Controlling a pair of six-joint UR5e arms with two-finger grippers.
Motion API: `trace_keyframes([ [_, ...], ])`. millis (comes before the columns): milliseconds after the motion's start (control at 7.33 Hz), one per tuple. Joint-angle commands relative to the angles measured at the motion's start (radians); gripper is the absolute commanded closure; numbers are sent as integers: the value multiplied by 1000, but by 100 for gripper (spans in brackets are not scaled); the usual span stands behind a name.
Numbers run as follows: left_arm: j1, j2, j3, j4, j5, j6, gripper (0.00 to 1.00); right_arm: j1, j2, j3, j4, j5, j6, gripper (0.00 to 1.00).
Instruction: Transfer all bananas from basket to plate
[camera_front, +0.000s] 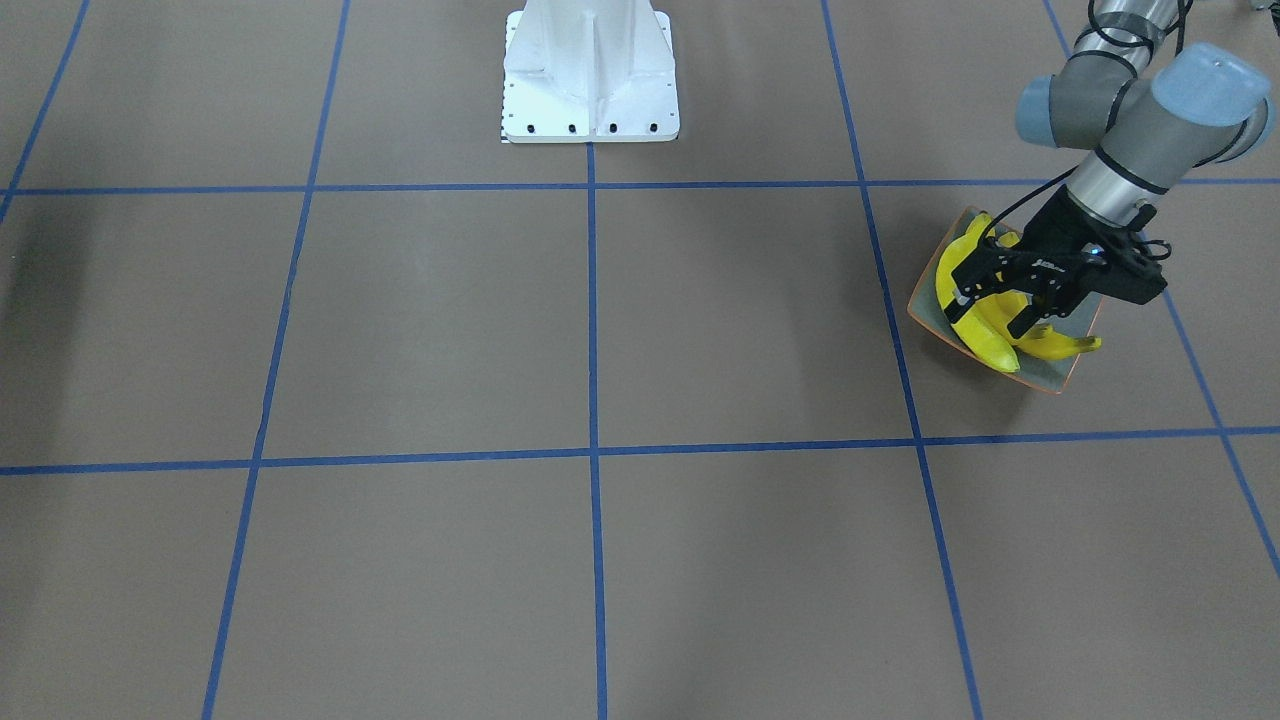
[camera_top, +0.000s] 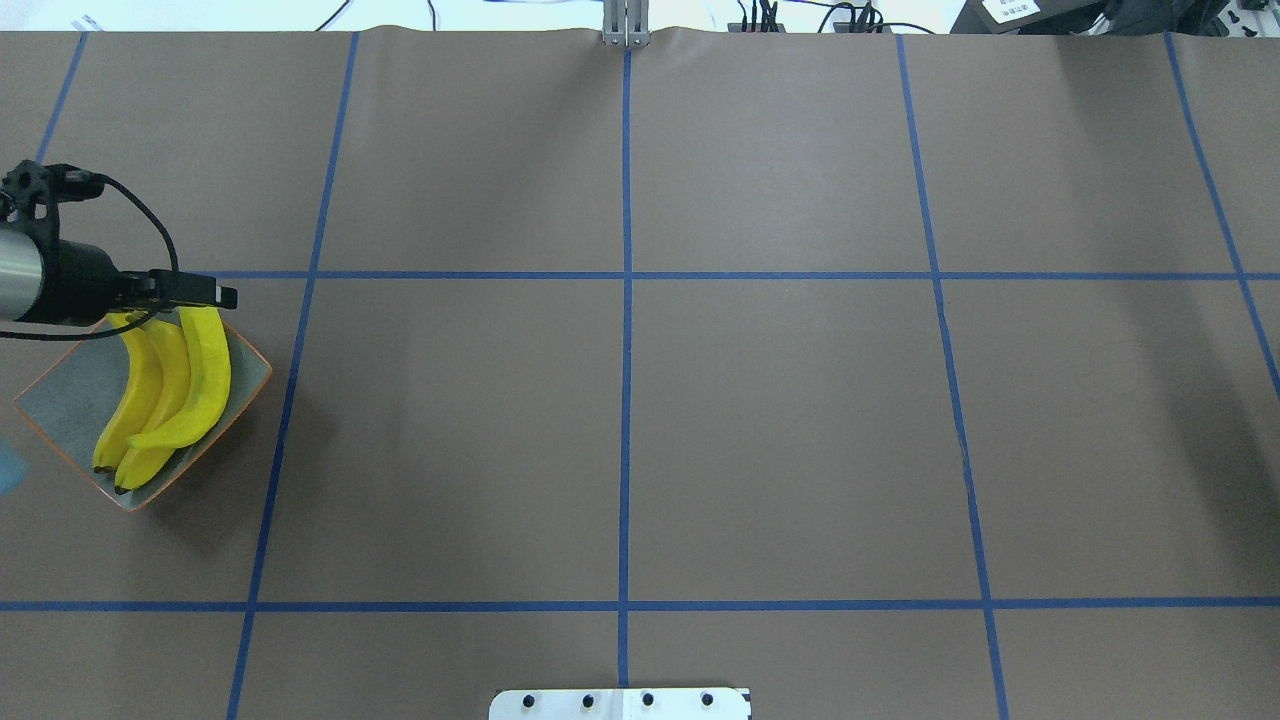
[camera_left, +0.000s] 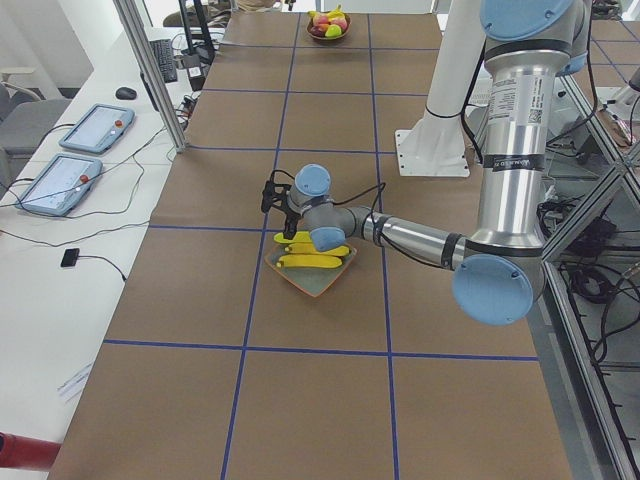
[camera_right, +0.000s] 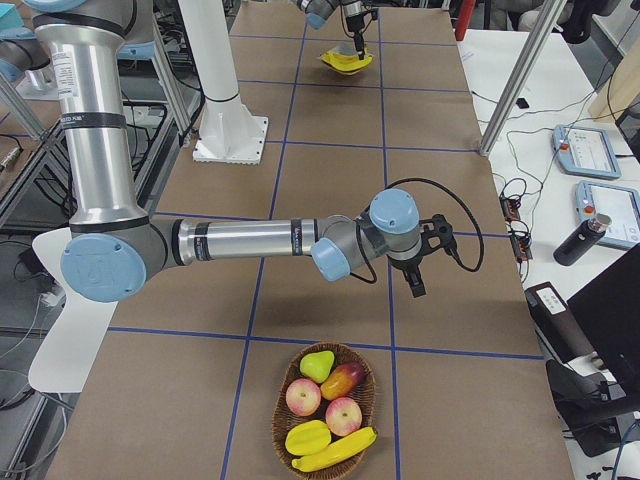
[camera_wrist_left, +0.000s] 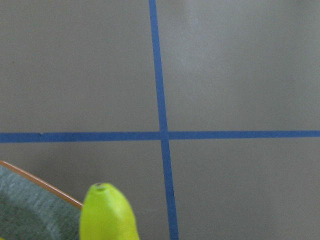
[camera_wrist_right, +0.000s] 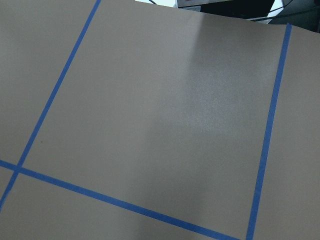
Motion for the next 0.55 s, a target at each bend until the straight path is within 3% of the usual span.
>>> trace_keyframes([
  [0, -188, -3, -7, 7, -184, 50, 0, 25, -7, -27, 0, 0, -71, 0],
  [409, -179, -26, -39, -1, -111, 41, 0, 115, -7, -195, 5, -4, -377, 0],
])
